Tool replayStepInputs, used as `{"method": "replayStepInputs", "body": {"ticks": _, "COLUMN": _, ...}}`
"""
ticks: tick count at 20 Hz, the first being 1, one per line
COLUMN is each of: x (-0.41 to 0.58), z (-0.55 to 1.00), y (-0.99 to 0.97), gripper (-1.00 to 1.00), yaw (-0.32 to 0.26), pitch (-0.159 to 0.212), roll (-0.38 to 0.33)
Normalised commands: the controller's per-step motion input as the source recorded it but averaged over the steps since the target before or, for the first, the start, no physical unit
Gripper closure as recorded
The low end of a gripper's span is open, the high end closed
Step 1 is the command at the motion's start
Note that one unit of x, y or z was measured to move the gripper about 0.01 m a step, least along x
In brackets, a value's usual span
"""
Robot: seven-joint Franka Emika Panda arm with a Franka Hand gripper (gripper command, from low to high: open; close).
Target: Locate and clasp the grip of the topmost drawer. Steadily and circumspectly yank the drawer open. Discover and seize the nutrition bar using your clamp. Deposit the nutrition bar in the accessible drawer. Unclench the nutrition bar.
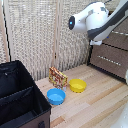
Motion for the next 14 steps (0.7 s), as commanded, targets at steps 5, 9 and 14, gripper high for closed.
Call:
{"method": "replayStepInputs", "body": {"ticks": 5, "x": -0.033, "z": 0.01, "y": -0.66, "gripper": -1.0, "yaw": 0.015, "pitch": -0.009, "roll": -0.084}}
{"method": "replayStepInputs", "body": {"ticks": 9, "x": -0.136, "z": 0.07, "y": -0.58, "gripper": -1.0, "yaw": 0.0, "pitch": -0.016, "roll": -0.096}}
{"method": "replayStepInputs", "body": {"ticks": 14, "x": 0.011, "z": -0.01, "y": -0.34, "gripper": 1.0, "yaw": 0.029, "pitch": 0.0, "roll": 0.0}}
